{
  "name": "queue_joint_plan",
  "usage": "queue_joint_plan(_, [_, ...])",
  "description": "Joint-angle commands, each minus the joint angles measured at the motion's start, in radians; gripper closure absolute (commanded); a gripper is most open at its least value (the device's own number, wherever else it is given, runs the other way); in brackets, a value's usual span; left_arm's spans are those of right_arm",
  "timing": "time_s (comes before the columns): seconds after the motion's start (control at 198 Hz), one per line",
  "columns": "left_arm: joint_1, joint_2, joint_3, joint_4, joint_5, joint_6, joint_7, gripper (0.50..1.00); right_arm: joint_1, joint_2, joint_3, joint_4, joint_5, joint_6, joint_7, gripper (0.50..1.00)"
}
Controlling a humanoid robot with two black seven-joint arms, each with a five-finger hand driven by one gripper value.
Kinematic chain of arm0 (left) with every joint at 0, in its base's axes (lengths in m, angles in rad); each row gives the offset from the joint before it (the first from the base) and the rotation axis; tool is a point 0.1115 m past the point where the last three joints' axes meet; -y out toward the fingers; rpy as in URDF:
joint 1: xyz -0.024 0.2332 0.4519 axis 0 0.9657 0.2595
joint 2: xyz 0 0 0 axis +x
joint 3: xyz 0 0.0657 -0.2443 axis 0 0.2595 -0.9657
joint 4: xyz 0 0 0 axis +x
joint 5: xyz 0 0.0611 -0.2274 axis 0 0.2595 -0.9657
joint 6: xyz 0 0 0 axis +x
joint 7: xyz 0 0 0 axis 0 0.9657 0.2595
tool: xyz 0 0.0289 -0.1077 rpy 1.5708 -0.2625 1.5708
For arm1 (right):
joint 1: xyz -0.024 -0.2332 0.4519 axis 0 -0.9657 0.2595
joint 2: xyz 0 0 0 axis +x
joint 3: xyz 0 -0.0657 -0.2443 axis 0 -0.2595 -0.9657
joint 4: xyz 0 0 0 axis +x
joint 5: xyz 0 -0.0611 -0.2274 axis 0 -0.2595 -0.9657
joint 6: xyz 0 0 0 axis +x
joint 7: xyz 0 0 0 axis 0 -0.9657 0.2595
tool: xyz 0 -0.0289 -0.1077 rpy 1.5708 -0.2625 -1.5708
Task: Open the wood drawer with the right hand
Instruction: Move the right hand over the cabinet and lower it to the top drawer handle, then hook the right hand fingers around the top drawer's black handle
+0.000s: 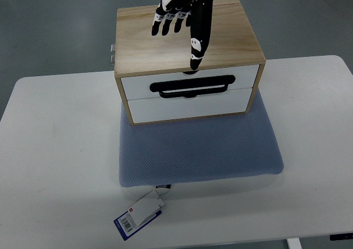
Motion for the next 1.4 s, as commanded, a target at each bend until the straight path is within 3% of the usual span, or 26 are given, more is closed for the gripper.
queue_joint_plan(0.0, [0.0,0.0,0.0,0.0,0.0,0.0,0.0,0.5,-0.02,0.044,-0.002,0.001,0.075,-0.049,-0.027,0.556])
queue_joint_plan(0.096, [0.001,0.0,0.0,0.0,0.0,0.0,0.0,0.5,-0.039,0.064,-0.002,0.001,0.082,-0.086,-0.031,0.556])
queue_joint_plan(0.101, [0.001,0.0,0.0,0.0,0.0,0.0,0.0,0.5,-0.057,0.086,-0.003,0.001,0.082,-0.123,-0.031,0.556])
queue_joint_plan(0.197, [0.001,0.0,0.0,0.002,-0.002,0.0,0.0,0.5,-0.088,0.124,-0.008,0.001,0.08,-0.198,-0.039,0.556])
queue_joint_plan(0.278, [0.0,0.0,0.0,0.003,-0.003,0.0,0.0,0.5,-0.106,0.162,-0.042,0.0,0.085,-0.281,-0.083,0.556])
queue_joint_plan(0.364, [0.0,0.0,0.0,0.003,-0.003,0.0,0.0,0.5,-0.14,0.176,-0.052,0.0,0.091,-0.318,-0.099,0.556])
queue_joint_plan(0.829, [0.001,0.0,0.0,0.009,-0.003,0.0,0.0,0.5,-0.221,0.179,-0.075,-0.01,0.089,-0.361,-0.11,0.556])
queue_joint_plan(1.395, [0.001,0.0,-0.002,0.011,-0.003,0.002,0.0,0.5,-0.269,0.167,-0.14,-0.025,0.002,-0.342,-0.11,0.556])
